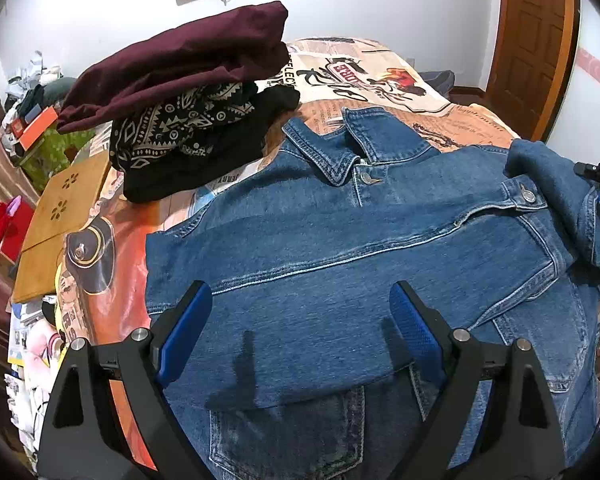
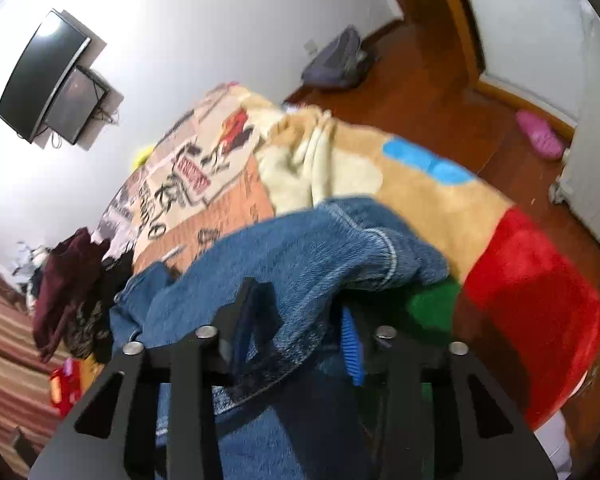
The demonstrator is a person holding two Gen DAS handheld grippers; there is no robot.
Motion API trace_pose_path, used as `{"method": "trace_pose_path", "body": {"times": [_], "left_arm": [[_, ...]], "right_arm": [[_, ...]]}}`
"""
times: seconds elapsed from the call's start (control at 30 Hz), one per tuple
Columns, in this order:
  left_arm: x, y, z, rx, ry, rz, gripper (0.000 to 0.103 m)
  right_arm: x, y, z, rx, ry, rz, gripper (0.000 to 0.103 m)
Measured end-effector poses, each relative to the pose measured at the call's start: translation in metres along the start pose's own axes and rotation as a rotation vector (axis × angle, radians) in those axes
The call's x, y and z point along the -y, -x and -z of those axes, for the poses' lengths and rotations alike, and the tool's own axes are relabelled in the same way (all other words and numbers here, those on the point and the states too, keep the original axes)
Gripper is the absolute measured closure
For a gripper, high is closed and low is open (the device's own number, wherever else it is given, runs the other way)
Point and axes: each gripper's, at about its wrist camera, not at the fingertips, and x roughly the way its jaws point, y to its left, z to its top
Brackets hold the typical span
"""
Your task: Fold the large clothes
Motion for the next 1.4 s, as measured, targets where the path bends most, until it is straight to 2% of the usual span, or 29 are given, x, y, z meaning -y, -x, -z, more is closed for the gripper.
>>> {"method": "trace_pose_path", "body": {"times": [0.07, 0.23, 0.4, 0.53, 0.7, 0.8, 0.9, 1.0, 1.07, 1.2, 1.27, 1.33, 1.4], "left_arm": [[-0.002, 0.000, 0.001, 0.000, 0.005, 0.002, 0.013], [-0.013, 0.006, 0.002, 0.020, 0.027, 0.011, 0.013], [-0.034, 0.020, 0.003, 0.060, 0.070, 0.018, 0.013], [-0.055, 0.033, 0.006, 0.093, 0.105, 0.004, 0.013], [-0.086, 0.049, 0.016, 0.123, 0.154, -0.022, 0.013], [-0.103, 0.053, 0.025, 0.122, 0.185, -0.040, 0.013], [-0.119, 0.052, 0.037, 0.103, 0.221, -0.056, 0.013], [-0.132, 0.048, 0.048, 0.075, 0.255, -0.061, 0.013], [-0.139, 0.045, 0.055, 0.059, 0.271, -0.063, 0.013], [-0.142, 0.043, 0.064, 0.042, 0.280, -0.069, 0.013], [-0.140, 0.042, 0.065, 0.033, 0.278, -0.068, 0.013], [-0.136, 0.041, 0.064, 0.027, 0.271, -0.065, 0.013], [-0.129, 0.042, 0.062, 0.028, 0.256, -0.057, 0.013]], "right_arm": [[-0.007, 0.009, -0.004, 0.050, 0.042, 0.010, 0.090], [-0.038, 0.029, -0.017, 0.085, 0.143, -0.049, 0.093], [-0.101, 0.056, -0.021, 0.119, 0.290, -0.139, 0.093], [-0.155, 0.066, -0.010, 0.100, 0.406, -0.233, 0.093], [-0.224, 0.050, 0.029, -0.007, 0.567, -0.332, 0.093], [-0.250, 0.023, 0.068, -0.130, 0.652, -0.352, 0.093], [-0.259, -0.008, 0.116, -0.248, 0.742, -0.321, 0.093], [-0.253, -0.047, 0.172, -0.415, 0.844, -0.253, 0.093], [-0.245, -0.065, 0.198, -0.492, 0.890, -0.205, 0.093], [-0.233, -0.074, 0.228, -0.542, 0.990, -0.153, 0.087], [-0.234, -0.070, 0.228, -0.561, 1.012, -0.161, 0.073], [-0.237, -0.063, 0.223, -0.573, 1.016, -0.175, 0.064], [-0.239, -0.050, 0.210, -0.533, 1.007, -0.203, 0.062]]}}
